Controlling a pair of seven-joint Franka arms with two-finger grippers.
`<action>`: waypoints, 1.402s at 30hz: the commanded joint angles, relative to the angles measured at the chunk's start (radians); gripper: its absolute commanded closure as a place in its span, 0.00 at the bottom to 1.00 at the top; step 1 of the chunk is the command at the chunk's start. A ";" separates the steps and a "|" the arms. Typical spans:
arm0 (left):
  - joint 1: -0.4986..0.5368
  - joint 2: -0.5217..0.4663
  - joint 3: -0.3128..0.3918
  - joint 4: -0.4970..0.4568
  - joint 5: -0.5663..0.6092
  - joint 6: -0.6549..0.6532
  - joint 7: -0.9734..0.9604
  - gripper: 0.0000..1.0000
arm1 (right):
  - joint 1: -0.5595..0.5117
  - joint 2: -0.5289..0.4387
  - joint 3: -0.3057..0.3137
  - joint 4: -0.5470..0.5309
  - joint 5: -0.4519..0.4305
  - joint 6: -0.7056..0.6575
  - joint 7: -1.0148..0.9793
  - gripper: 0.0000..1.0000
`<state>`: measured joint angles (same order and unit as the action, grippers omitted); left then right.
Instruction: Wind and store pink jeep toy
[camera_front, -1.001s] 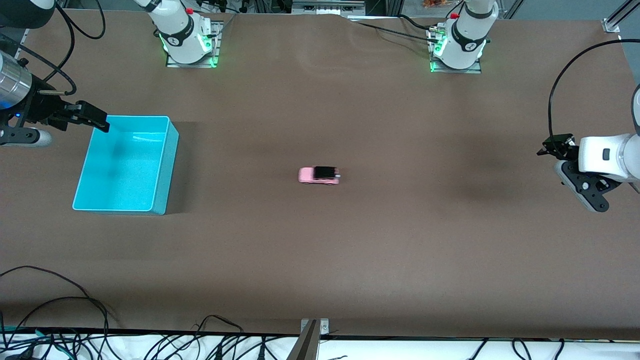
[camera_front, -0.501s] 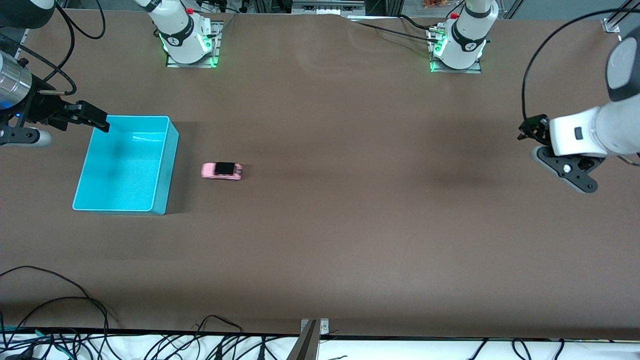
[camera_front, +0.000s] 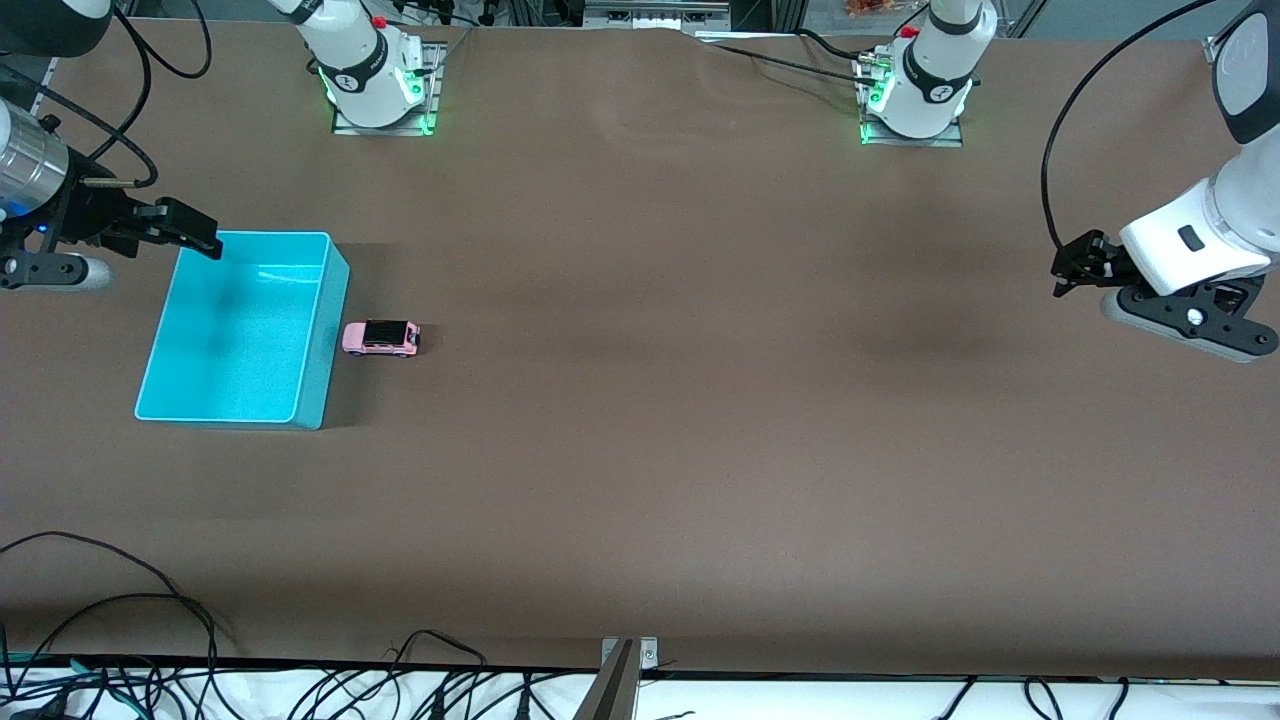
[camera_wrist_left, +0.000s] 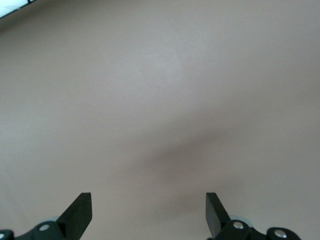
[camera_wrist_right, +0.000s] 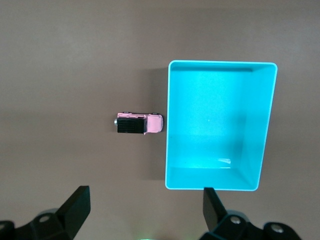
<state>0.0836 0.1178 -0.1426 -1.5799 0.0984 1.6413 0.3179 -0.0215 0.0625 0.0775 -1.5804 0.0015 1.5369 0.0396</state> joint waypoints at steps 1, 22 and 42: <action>-0.007 -0.110 0.009 -0.133 -0.031 0.086 -0.022 0.00 | 0.003 0.037 -0.002 0.014 0.012 -0.023 -0.156 0.00; 0.012 -0.205 0.028 -0.026 -0.129 -0.201 -0.128 0.00 | 0.014 0.160 0.004 -0.190 0.011 0.274 -1.056 0.00; 0.005 -0.175 0.023 0.023 -0.124 -0.221 -0.157 0.00 | 0.014 0.157 0.082 -0.662 0.015 0.848 -1.416 0.00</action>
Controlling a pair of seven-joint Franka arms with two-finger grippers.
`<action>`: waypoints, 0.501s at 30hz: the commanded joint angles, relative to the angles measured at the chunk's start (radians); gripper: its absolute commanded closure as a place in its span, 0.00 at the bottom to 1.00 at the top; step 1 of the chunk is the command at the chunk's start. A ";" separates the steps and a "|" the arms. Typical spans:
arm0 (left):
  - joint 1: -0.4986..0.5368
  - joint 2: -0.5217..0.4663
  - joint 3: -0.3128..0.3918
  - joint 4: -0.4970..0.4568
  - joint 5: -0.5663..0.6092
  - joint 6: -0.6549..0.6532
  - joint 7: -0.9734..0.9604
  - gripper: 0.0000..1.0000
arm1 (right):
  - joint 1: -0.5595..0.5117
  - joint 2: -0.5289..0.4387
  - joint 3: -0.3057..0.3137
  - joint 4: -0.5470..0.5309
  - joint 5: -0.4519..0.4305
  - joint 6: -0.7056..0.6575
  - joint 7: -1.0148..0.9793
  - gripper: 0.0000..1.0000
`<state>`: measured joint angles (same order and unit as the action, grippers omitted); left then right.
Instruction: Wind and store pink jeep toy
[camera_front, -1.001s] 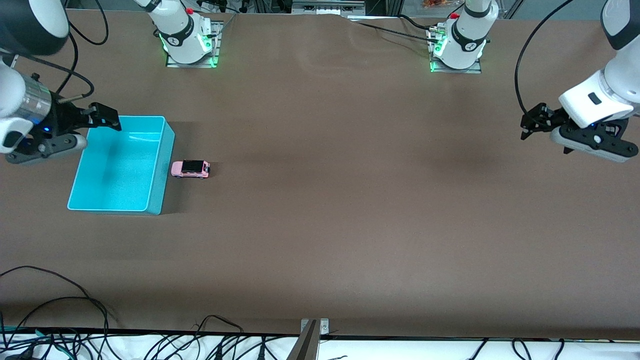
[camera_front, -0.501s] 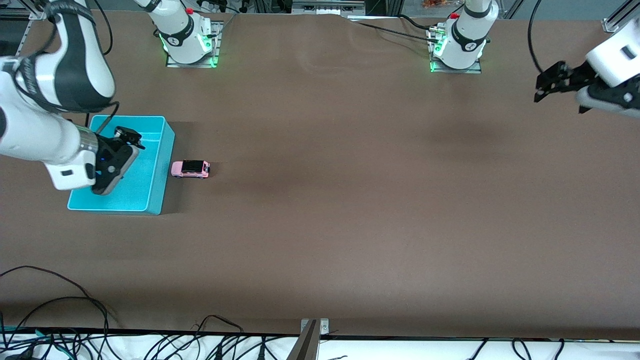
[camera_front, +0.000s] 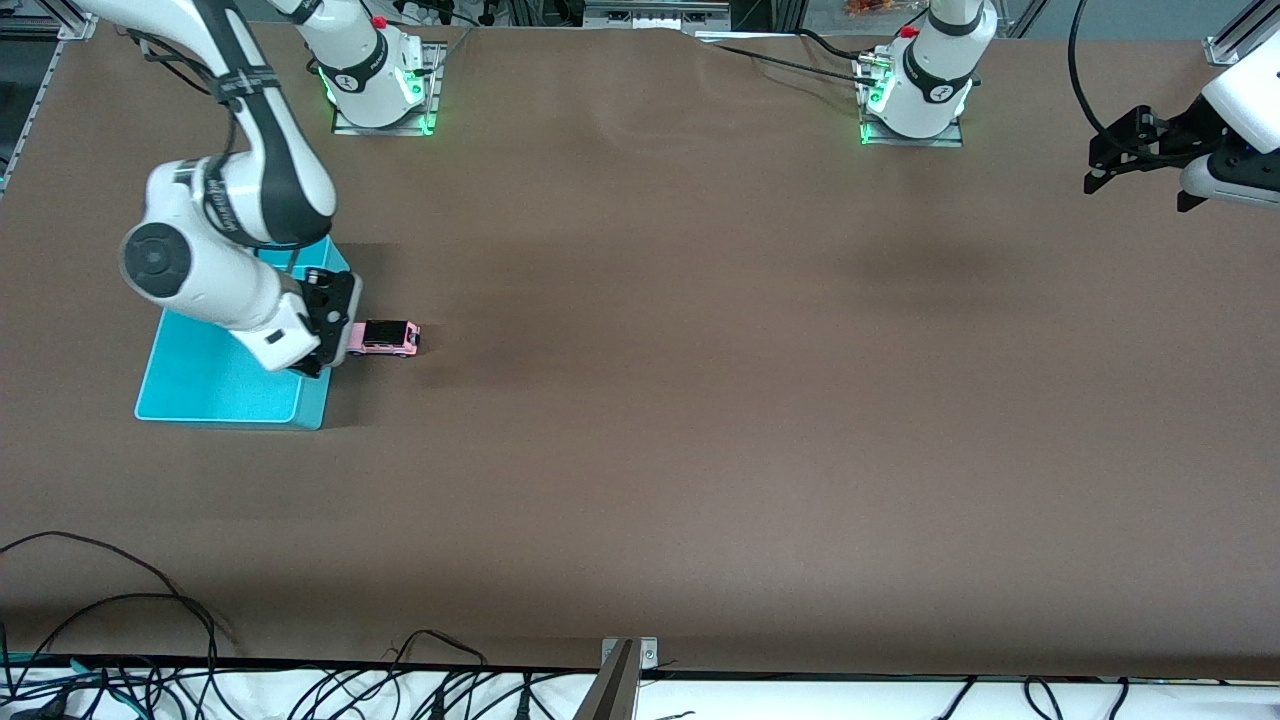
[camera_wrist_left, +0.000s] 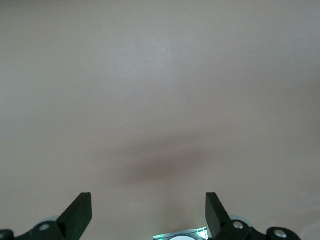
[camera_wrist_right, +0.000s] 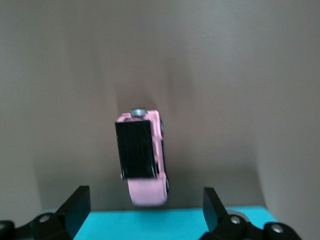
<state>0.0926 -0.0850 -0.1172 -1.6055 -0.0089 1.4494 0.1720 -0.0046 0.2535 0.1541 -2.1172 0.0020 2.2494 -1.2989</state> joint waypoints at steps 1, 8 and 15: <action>-0.004 0.034 -0.002 0.058 -0.017 -0.029 -0.012 0.00 | -0.003 -0.031 0.005 -0.139 0.015 0.163 -0.089 0.00; -0.002 0.096 -0.002 0.154 -0.022 -0.029 -0.012 0.00 | -0.003 0.001 0.005 -0.179 0.015 0.278 -0.115 0.00; -0.011 0.116 -0.004 0.159 -0.014 -0.029 -0.002 0.00 | -0.003 0.059 0.005 -0.179 0.015 0.349 -0.122 0.00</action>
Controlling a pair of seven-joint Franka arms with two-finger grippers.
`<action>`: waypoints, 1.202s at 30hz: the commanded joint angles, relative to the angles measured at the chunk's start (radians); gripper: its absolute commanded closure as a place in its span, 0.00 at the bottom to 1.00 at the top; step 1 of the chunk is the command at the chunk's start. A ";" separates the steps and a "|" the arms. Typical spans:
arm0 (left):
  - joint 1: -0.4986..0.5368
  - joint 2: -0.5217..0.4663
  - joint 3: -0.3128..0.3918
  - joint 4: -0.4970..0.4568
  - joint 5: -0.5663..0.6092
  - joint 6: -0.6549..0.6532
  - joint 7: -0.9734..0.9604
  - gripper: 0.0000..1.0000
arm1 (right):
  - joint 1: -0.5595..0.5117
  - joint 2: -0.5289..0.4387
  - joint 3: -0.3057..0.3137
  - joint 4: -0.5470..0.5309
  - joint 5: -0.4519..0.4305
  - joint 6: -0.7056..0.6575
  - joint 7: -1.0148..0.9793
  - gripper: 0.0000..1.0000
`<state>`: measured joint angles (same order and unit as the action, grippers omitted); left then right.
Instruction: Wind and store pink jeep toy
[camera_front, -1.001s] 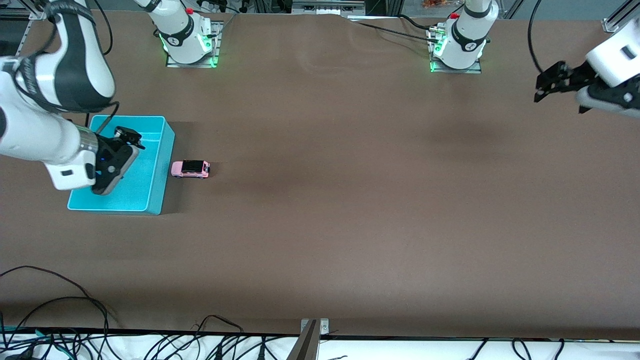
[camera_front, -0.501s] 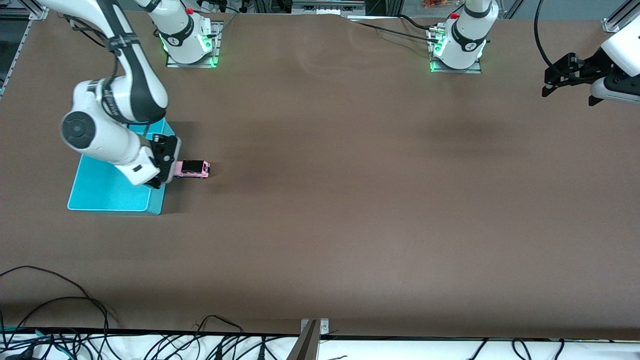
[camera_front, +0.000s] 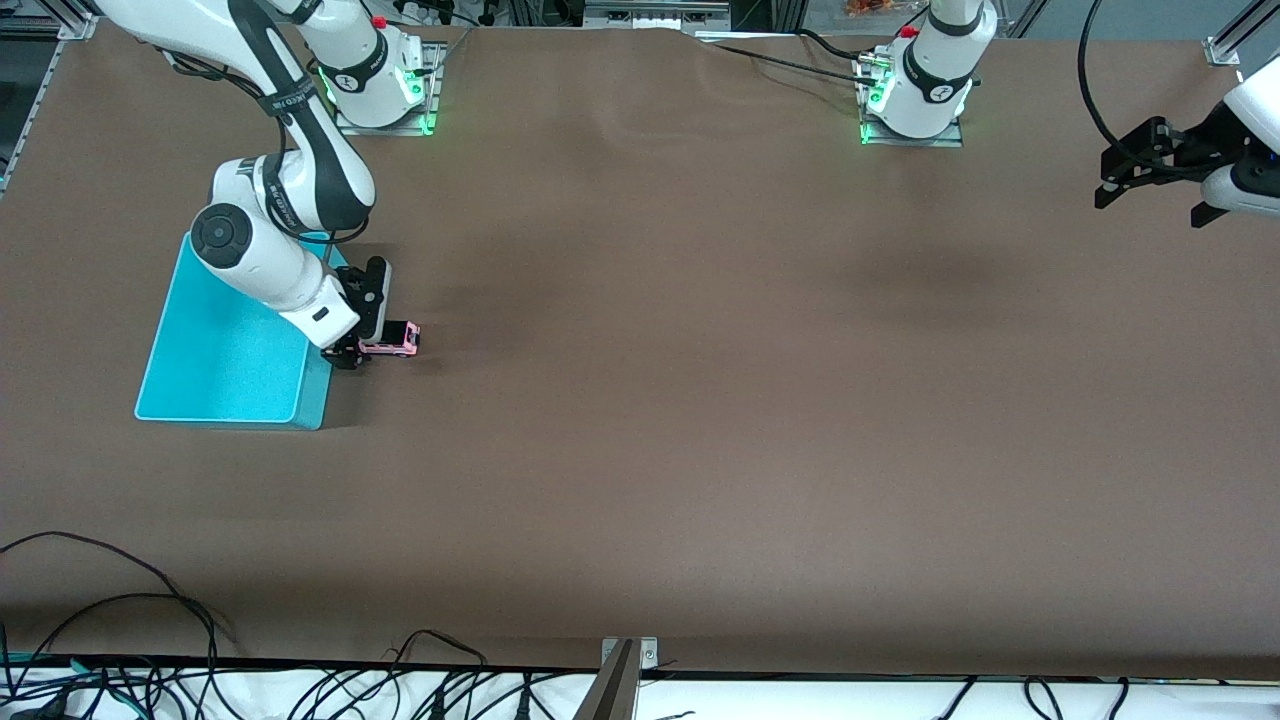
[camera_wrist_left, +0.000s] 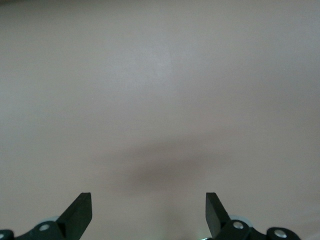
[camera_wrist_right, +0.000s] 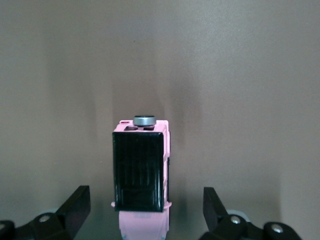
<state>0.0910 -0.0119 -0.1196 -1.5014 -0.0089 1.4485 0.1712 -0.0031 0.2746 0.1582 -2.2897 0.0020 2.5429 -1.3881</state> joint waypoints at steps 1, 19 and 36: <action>-0.013 0.046 -0.005 0.055 -0.011 -0.028 -0.002 0.00 | -0.005 0.043 0.001 -0.008 0.015 0.059 -0.032 0.00; -0.040 0.053 0.003 0.053 -0.014 -0.027 0.001 0.00 | -0.005 0.046 0.001 -0.013 0.013 0.059 -0.097 0.88; -0.137 0.062 0.118 0.050 -0.025 -0.027 0.001 0.00 | -0.006 -0.074 0.012 0.160 0.015 -0.232 -0.094 0.88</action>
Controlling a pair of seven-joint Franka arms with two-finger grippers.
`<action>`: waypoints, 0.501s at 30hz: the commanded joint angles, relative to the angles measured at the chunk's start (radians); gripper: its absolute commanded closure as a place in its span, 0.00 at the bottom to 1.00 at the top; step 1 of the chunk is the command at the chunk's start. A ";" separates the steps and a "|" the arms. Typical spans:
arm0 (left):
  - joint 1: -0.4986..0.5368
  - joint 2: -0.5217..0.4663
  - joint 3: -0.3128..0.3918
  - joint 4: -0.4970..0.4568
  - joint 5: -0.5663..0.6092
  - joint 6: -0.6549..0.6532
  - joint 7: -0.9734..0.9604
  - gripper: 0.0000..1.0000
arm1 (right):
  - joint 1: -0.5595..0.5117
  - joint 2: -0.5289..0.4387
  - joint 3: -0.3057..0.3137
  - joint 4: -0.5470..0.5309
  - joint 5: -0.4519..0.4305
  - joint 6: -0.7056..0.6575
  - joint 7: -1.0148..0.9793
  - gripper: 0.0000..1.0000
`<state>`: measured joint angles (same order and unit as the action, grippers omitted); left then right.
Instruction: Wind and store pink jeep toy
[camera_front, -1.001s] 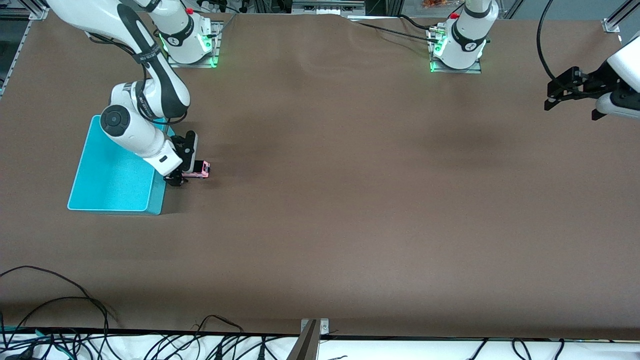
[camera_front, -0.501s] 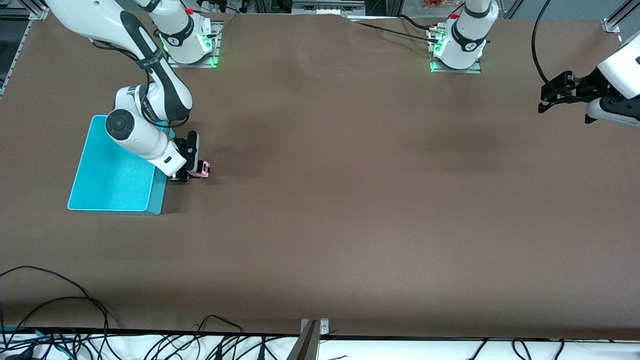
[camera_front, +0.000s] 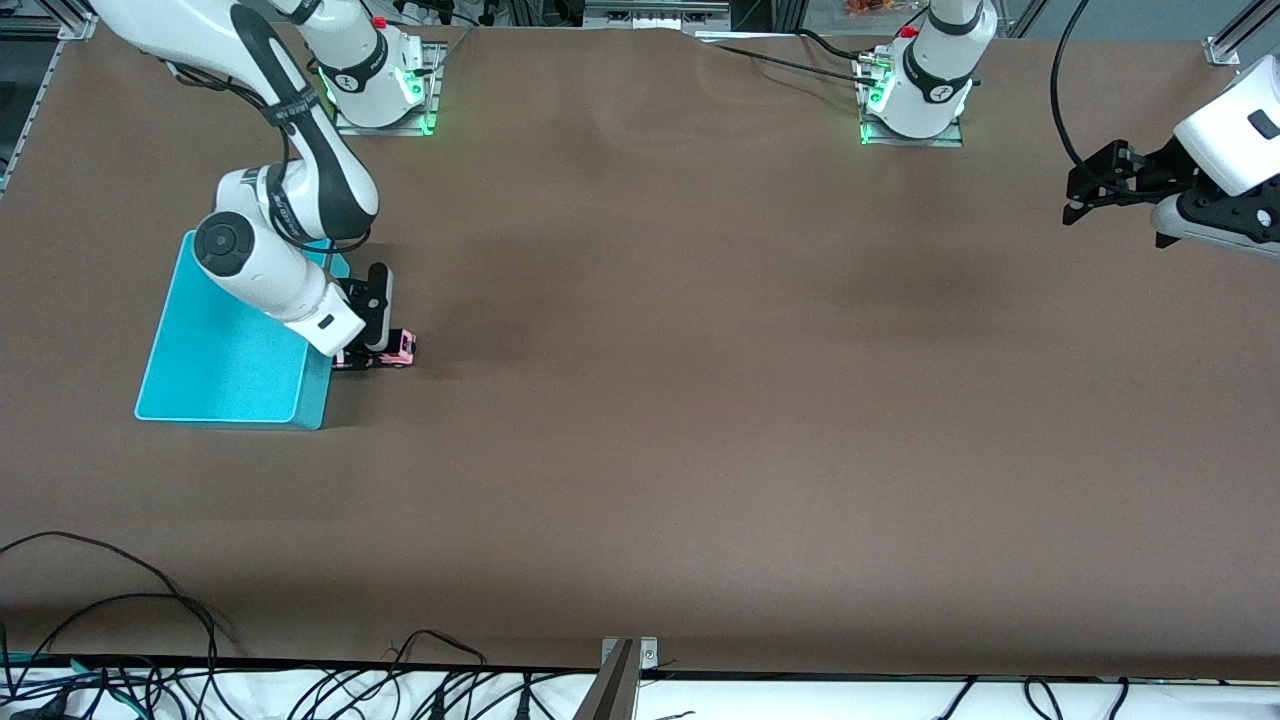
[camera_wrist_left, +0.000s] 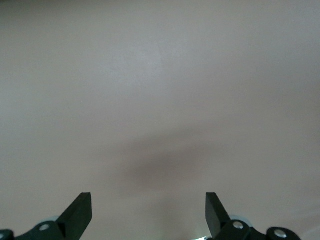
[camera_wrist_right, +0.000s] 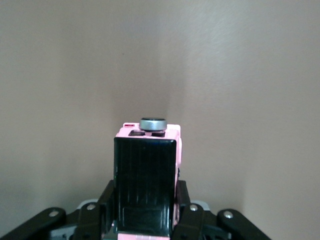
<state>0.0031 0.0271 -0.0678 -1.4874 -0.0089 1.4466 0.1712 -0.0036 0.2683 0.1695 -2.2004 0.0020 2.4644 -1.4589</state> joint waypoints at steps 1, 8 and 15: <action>-0.046 0.023 0.066 0.035 -0.026 -0.025 0.001 0.00 | -0.006 -0.072 -0.001 0.089 0.015 -0.188 -0.024 0.88; -0.044 0.023 0.066 0.030 -0.026 -0.025 0.001 0.00 | -0.010 -0.147 -0.059 0.154 0.015 -0.404 -0.050 0.88; -0.051 0.023 0.062 0.032 -0.025 -0.026 0.001 0.00 | -0.010 -0.196 -0.172 0.128 0.019 -0.525 -0.185 0.88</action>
<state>-0.0326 0.0379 -0.0167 -1.4874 -0.0090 1.4457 0.1713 -0.0113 0.1035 0.0722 -2.0450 0.0021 2.0123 -1.5376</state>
